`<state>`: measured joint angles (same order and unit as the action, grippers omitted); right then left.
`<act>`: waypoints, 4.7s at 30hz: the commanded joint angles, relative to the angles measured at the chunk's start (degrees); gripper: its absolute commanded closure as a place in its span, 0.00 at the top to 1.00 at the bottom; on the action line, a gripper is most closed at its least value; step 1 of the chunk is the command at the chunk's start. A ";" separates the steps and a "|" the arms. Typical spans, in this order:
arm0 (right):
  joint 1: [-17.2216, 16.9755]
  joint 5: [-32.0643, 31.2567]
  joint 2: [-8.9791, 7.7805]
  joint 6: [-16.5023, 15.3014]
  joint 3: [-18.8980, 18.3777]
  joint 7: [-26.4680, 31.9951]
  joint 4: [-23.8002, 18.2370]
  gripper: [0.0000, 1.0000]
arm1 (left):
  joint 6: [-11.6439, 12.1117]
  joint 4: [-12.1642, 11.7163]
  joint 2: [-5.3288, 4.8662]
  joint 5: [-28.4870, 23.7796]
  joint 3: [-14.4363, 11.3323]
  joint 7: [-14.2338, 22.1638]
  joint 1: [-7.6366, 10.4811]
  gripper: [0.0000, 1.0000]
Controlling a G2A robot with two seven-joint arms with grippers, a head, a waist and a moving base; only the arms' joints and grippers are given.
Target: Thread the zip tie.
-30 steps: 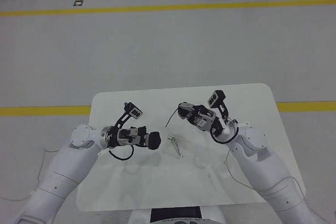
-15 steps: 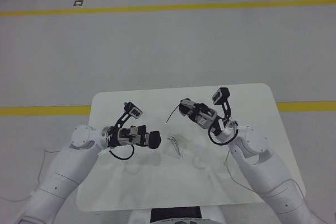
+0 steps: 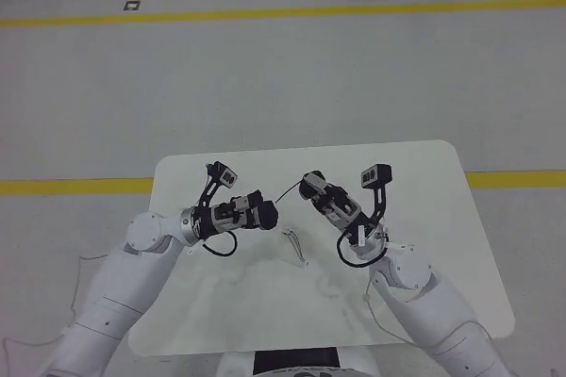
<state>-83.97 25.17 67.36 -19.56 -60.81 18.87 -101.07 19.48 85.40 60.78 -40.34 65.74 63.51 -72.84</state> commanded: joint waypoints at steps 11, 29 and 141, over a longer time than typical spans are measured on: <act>-0.96 -9.46 1.30 0.08 1.68 -9.60 -2.72 0.00 | 0.00 1.11 0.61 2.03 -0.20 -6.08 -0.87 1.00; -3.07 -14.74 3.60 0.08 4.83 -16.91 -1.86 0.00 | -0.20 1.01 2.15 5.62 -0.46 -12.31 -0.51 1.00; -7.42 -39.69 6.90 8.97 2.51 -20.59 -2.78 0.00 | -2.52 -0.25 1.78 7.74 -4.17 -12.99 1.35 0.00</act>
<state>-91.39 -14.58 74.25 -10.53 -58.30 -1.82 -103.87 16.95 85.23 62.57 -32.60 61.56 50.46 -71.51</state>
